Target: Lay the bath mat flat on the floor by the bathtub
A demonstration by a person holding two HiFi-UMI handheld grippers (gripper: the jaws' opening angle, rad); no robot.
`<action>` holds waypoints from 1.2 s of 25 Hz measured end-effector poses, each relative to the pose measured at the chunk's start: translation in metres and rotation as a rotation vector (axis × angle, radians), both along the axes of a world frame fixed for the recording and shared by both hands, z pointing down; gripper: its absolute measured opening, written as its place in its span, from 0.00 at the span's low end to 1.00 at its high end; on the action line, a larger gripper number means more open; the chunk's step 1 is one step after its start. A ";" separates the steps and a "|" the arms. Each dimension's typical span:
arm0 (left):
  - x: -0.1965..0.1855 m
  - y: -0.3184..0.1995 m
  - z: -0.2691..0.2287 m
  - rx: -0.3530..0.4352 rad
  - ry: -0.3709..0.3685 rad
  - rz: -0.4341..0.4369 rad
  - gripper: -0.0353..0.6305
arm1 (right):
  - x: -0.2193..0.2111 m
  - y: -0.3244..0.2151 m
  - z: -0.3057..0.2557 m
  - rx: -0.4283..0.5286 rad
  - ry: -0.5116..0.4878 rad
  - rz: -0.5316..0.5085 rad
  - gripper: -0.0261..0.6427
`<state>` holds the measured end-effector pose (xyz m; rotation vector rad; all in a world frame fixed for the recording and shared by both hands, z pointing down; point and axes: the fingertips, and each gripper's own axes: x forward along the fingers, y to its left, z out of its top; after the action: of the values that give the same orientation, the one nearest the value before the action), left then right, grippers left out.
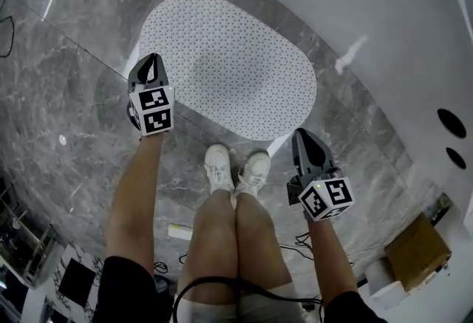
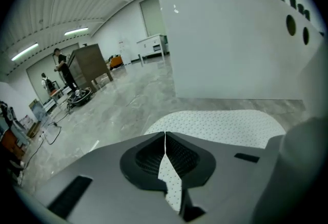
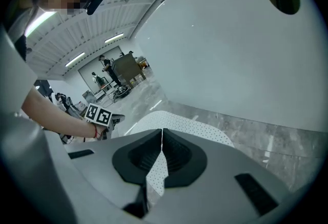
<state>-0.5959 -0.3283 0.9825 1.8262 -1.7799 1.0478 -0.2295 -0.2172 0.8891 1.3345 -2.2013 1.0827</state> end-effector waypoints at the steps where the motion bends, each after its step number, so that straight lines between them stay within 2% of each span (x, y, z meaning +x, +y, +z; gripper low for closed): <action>1: 0.013 -0.002 -0.009 0.014 0.014 0.040 0.09 | 0.004 -0.001 -0.006 0.010 0.001 0.015 0.08; 3: 0.036 -0.002 -0.030 0.034 0.051 0.085 0.08 | 0.012 -0.002 -0.023 0.040 0.003 0.047 0.08; 8: 0.071 0.002 -0.101 0.113 0.155 0.124 0.08 | 0.031 -0.003 -0.076 0.101 0.020 0.094 0.08; 12: 0.090 0.013 -0.154 0.139 0.177 0.174 0.07 | 0.044 -0.001 -0.113 0.105 0.077 0.095 0.08; 15: 0.104 0.023 -0.191 0.156 0.209 0.185 0.07 | 0.050 -0.005 -0.147 0.136 0.085 0.100 0.08; 19: 0.124 0.033 -0.240 0.163 0.305 0.176 0.07 | 0.053 -0.008 -0.194 0.175 0.080 0.115 0.08; 24: 0.140 0.033 -0.318 0.233 0.404 0.143 0.07 | 0.059 -0.009 -0.257 0.225 0.090 0.119 0.08; 30: 0.165 0.030 -0.406 0.303 0.439 0.246 0.07 | 0.060 -0.011 -0.331 0.287 0.094 0.123 0.08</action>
<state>-0.4312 -0.2986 0.5768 2.2873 -1.5340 0.4097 -0.1693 -0.2279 0.5582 1.6229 -2.2939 0.7456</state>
